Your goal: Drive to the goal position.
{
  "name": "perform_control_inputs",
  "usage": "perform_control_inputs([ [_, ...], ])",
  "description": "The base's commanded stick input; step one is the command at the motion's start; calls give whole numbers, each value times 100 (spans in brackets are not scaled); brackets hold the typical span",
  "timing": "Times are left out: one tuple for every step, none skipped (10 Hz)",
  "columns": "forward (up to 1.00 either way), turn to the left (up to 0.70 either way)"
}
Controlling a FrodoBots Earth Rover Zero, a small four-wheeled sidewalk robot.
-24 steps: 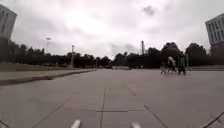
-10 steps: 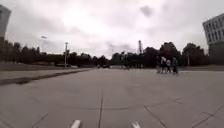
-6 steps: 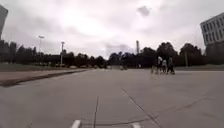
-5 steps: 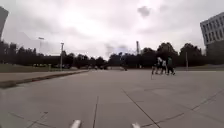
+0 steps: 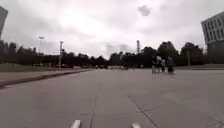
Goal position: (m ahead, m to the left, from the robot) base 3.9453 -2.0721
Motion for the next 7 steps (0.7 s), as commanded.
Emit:
perform_control_inputs([
  [100,0],
  [100,0],
  [100,0],
  [100,2],
  [100,9],
  [100,18],
  [100,3],
])
